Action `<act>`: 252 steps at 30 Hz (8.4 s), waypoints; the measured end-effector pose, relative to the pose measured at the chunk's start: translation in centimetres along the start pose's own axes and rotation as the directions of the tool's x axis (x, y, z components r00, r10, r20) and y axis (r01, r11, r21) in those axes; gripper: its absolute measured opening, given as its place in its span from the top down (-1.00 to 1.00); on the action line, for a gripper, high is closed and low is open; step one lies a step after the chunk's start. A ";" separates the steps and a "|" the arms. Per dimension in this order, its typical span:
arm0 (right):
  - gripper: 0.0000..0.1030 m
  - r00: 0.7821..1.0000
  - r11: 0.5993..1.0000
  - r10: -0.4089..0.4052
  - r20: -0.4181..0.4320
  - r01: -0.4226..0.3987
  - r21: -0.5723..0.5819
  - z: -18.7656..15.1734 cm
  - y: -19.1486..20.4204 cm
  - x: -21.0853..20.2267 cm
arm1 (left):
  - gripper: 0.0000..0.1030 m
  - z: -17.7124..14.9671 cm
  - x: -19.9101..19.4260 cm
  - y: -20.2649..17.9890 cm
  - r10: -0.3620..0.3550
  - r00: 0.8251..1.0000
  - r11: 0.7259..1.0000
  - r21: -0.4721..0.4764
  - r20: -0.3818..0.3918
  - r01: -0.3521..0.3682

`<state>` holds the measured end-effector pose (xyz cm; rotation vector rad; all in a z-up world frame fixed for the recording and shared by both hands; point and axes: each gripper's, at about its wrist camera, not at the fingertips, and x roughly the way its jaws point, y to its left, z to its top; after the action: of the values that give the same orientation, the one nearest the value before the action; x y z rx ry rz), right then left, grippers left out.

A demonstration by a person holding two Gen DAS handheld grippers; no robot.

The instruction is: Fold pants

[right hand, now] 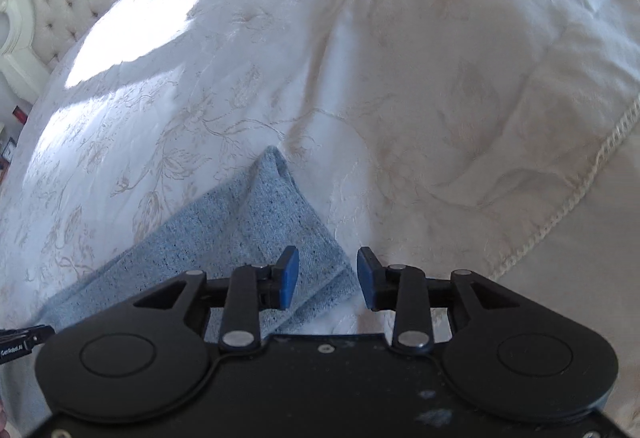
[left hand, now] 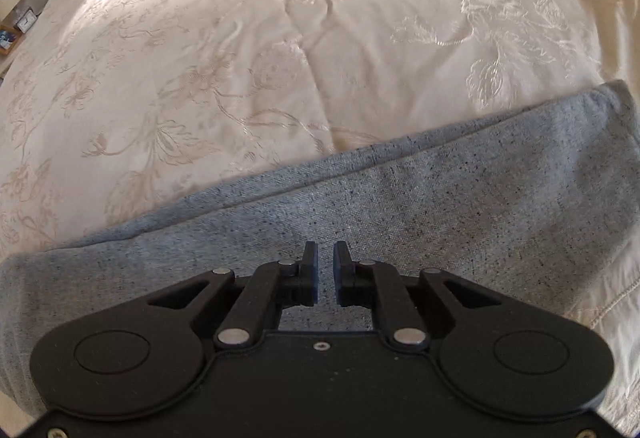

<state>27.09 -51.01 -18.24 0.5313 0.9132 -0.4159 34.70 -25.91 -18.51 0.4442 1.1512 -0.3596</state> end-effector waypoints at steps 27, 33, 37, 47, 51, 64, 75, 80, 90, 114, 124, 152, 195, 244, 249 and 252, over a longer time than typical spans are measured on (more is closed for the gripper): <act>0.19 0.944 0.942 0.283 -0.169 -0.241 0.232 -3.4 -7.3 2.0 | 0.66 1.3 -0.9 1.0 0.045 0.992 0.981 -0.180 -0.117 -0.066; 0.19 0.948 0.902 0.308 -0.080 -0.265 0.340 -2.3 -7.4 4.4 | 0.66 1.1 -1.5 -0.1 0.031 0.992 0.979 -0.196 -0.122 -0.054; 0.18 0.948 0.883 0.312 -0.060 -0.266 0.387 -0.9 -7.8 6.2 | 0.66 1.7 -2.1 -1.2 0.006 0.995 0.981 -0.190 -0.103 -0.026; 0.72 0.920 0.885 0.372 -0.128 -0.310 0.347 -0.4 -7.9 7.3 | 0.65 5.1 0.4 -4.3 -0.066 0.995 0.976 -0.210 -0.073 0.049; 0.74 0.920 0.881 0.377 -0.104 -0.323 0.345 0.3 -7.3 5.6 | 0.66 6.8 3.4 -4.7 0.003 0.996 0.982 -0.189 -0.095 -0.020; 0.74 0.916 0.879 0.398 -0.048 -0.365 0.307 2.5 -4.0 0.5 | 0.61 4.0 -1.1 -2.2 -0.151 0.987 0.947 -0.292 -0.047 0.130; 0.74 0.930 0.918 0.367 -0.023 -0.358 0.171 3.0 0.8 -4.4 | 0.61 3.0 2.3 -2.5 -0.228 0.964 0.938 -0.298 -0.140 0.179; 0.74 0.931 0.931 0.365 -0.018 -0.363 0.045 2.8 7.2 -7.0 | 0.56 1.7 -1.7 3.3 -0.220 0.974 0.927 -0.321 -0.052 0.192; 0.74 0.868 0.845 0.474 -0.151 -0.496 -0.197 -4.7 26.6 -7.2 | 0.56 -6.0 -2.6 17.4 -0.108 0.991 0.906 -0.418 -0.077 0.066; 0.49 0.942 0.966 0.236 -0.237 -0.254 -0.048 -10.1 21.6 1.4 | 0.48 -5.0 -1.0 16.8 -0.155 0.988 0.947 -0.288 -0.019 0.143; 0.82 0.939 0.971 0.170 -0.299 -0.211 -0.110 -9.7 19.2 2.4 | 0.45 -5.0 -0.7 16.6 -0.073 0.994 0.940 -0.339 -0.076 0.043; 0.40 0.947 0.823 0.233 -0.221 -0.313 -0.474 -10.7 20.5 -9.9 | 0.42 -12.6 -10.0 15.6 0.125 0.980 0.881 -0.438 -0.155 -0.181; 0.33 0.978 0.849 0.033 -0.208 -0.137 -0.511 -20.6 45.3 -8.2 | -1.00 -23.7 3.1 46.7 -0.012 1.000 0.746 -0.665 0.023 0.024; 0.32 0.955 0.934 0.171 -0.243 -0.236 -0.269 -9.5 20.0 -6.5 | 0.40 -2.4 -8.8 3.5 -0.121 0.989 0.973 -0.189 0.081 0.135; 0.29 0.959 0.942 0.157 -0.234 -0.216 -0.256 -9.2 18.3 -6.5 | 0.32 -3.2 -10.9 3.4 -0.194 0.972 0.957 -0.193 0.132 0.217; 0.28 0.953 0.935 0.210 -0.218 -0.261 -0.241 -8.7 19.1 -6.5 | 0.32 -4.0 -12.3 6.5 -0.092 0.981 0.973 -0.196 0.174 0.126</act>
<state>28.49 -29.89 -12.33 0.4299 1.0557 -0.0198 30.18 -17.68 -7.44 0.1665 1.0418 -0.3610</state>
